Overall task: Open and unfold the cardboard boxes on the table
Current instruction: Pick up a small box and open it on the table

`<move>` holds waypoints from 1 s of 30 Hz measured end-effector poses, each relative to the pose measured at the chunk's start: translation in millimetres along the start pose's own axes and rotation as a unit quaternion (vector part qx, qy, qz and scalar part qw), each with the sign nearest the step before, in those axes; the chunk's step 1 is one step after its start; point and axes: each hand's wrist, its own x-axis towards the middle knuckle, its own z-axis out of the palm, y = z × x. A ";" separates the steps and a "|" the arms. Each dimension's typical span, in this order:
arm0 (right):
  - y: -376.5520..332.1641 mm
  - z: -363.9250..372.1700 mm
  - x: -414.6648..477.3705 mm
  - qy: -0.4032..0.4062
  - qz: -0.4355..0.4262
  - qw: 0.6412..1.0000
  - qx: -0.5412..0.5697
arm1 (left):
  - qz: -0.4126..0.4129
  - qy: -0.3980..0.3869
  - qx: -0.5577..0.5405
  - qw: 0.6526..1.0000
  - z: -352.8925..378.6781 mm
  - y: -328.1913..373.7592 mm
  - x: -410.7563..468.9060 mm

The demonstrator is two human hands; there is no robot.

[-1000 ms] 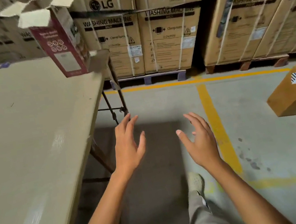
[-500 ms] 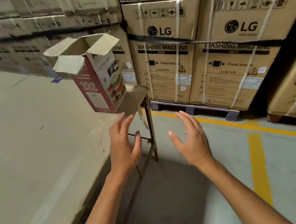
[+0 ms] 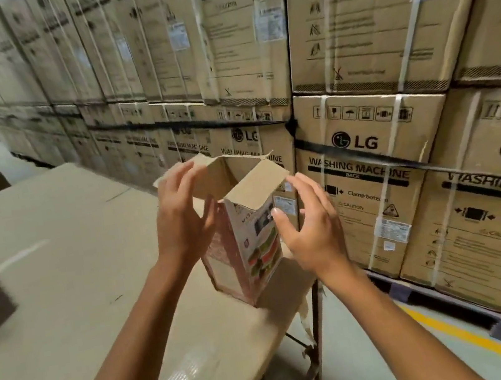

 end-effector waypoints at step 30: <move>17.1 169.1 164.5 -0.332 0.233 0.884 0.231 | -0.579 -0.101 -0.166 0.792 31.6 -107.7 54.4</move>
